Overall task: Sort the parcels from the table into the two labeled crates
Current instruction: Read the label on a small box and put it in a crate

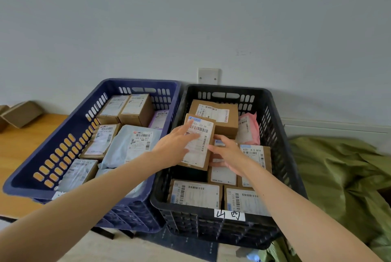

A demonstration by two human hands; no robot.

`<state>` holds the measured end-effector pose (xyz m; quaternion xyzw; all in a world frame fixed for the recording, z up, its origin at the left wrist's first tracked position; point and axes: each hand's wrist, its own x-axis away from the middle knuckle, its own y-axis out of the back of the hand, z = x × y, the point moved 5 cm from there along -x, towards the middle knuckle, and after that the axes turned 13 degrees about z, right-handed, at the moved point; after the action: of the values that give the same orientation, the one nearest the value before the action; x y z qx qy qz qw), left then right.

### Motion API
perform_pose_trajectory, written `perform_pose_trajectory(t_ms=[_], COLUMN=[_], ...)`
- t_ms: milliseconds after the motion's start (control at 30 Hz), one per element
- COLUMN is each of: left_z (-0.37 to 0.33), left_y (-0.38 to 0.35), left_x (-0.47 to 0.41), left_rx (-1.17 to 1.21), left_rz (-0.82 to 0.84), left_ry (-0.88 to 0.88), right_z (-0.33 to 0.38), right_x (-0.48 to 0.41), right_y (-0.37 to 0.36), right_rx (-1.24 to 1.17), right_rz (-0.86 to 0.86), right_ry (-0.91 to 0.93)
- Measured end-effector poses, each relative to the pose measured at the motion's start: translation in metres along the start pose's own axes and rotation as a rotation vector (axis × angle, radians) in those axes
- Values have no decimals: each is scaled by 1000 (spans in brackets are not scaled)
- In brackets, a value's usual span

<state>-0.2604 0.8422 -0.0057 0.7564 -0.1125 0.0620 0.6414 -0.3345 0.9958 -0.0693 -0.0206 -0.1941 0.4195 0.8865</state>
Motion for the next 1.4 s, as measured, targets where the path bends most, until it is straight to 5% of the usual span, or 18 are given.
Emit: perform_pose_trajectory(t_ms=[100,233,500,800,1033,1400], left_z=[-3,-2,-8,-15,-16,-15], left_y=[-8,-20,-42,-55,-58,-62], left_x=[5,9,1,-5,-21,-47], left_rx=[-232,-260,-558,-681,-562,-310], left_rz=[121,255,304,410,450,537], left_ry=[-100,-123,-159,-180,16,109], right_z=[3,-5,-20,-27,-25,-36], right_x=[-5,-14,-21,-26,-24,-34], right_y=[-4,-16,-19,-24,-26,-6], right_rx=[79,147,256,835,1372,1353], right_rz=[-3,8,-114,-201,-290,-67], right_ry=[-13,-47,-68,-84,-37,-252])
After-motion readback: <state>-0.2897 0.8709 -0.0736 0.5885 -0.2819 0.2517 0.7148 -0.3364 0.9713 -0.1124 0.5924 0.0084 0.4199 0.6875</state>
